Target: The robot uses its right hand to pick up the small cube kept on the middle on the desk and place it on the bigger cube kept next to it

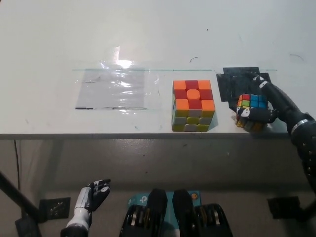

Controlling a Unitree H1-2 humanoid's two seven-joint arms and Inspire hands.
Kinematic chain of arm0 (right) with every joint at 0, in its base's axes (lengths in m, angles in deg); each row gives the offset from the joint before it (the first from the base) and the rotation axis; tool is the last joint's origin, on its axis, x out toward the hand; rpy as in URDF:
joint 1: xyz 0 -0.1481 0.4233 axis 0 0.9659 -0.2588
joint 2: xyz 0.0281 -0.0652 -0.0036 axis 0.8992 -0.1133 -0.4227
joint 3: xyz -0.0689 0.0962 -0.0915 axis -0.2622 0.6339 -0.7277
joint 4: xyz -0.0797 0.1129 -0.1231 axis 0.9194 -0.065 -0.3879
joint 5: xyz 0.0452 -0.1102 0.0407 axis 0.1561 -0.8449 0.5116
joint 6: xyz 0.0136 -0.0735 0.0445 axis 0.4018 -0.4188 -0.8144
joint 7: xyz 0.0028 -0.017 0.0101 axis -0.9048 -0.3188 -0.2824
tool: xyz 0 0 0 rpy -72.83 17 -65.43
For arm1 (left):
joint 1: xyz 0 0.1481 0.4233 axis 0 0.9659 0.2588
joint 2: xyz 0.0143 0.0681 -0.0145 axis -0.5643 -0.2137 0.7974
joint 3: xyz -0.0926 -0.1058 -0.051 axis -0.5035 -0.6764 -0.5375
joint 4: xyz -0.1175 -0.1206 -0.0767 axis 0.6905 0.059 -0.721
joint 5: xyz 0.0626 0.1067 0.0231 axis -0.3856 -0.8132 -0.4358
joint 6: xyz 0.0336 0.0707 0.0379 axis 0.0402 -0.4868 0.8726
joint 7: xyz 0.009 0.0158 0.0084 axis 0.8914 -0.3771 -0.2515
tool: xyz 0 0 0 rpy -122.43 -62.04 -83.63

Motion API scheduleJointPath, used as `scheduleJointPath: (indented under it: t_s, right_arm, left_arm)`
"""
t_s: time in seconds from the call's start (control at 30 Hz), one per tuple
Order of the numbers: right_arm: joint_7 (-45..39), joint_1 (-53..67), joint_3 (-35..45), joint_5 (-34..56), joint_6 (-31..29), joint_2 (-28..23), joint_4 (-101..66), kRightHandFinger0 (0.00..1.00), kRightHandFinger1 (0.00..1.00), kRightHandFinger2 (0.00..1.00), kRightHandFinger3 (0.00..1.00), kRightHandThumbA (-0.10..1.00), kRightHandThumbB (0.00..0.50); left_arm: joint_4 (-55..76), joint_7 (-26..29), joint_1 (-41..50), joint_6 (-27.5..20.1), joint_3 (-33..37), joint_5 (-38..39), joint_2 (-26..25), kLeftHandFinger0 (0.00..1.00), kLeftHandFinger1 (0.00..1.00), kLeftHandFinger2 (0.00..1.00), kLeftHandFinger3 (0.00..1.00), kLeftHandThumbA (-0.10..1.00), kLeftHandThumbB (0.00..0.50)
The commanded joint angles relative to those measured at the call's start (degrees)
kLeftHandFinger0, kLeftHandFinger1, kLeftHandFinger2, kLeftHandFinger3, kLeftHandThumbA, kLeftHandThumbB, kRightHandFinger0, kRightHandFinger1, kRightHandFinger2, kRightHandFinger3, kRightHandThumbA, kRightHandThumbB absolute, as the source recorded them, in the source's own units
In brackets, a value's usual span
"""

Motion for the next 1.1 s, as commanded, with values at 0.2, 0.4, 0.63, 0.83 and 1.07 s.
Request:
scheduleJointPath:
  t_s: [0.2, 0.4, 0.63, 0.83, 1.07]
  right_arm:
    - [3.9, -0.2, -4.5, -5.3, -3.4, 4.5, 1.5, 1.00, 1.00, 1.00, 1.00, 0.69, 0.491]
    - [6.7, -1.7, -7.7, -9.1, -5.2, 6.1, 7.6, 1.00, 1.00, 1.00, 1.00, 0.76, 0.500]
    - [9.2, -3.8, -8.8, -10.2, -5.9, 5.7, 13.1, 1.00, 1.00, 1.00, 1.00, 0.62, 0.419]
    - [15.4, -4.4, -9.1, -12.7, -9.0, 4.3, 16.0, 0.85, 1.00, 1.00, 1.00, 0.22, 0.222]
    - [20.8, -6.1, -14.3, -18.5, -14.0, 1.3, 20.4, 0.00, 0.04, 0.29, 1.00, 0.13, 0.100]
  left_arm:
    - [-0.3, 1.2, -3.8, -0.2, -0.2, -0.2, -1.3, 0.82, 0.74, 0.67, 0.51, 0.56, 0.175]
    - [-1.4, 0.3, -4.6, -2.2, 0.7, -1.0, -2.1, 0.82, 0.74, 0.68, 0.55, 0.61, 0.129]
    - [-1.6, 0.2, -5.6, -2.2, 0.3, -0.5, -2.3, 0.77, 0.68, 0.63, 0.54, 0.61, 0.130]
    - [-1.2, 0.5, -5.7, -1.8, 0.7, -1.2, -2.3, 0.80, 0.72, 0.70, 0.60, 0.63, 0.112]
    - [-1.5, 0.4, -6.1, -2.3, 0.6, -1.1, -2.2, 0.75, 0.68, 0.67, 0.57, 0.63, 0.080]
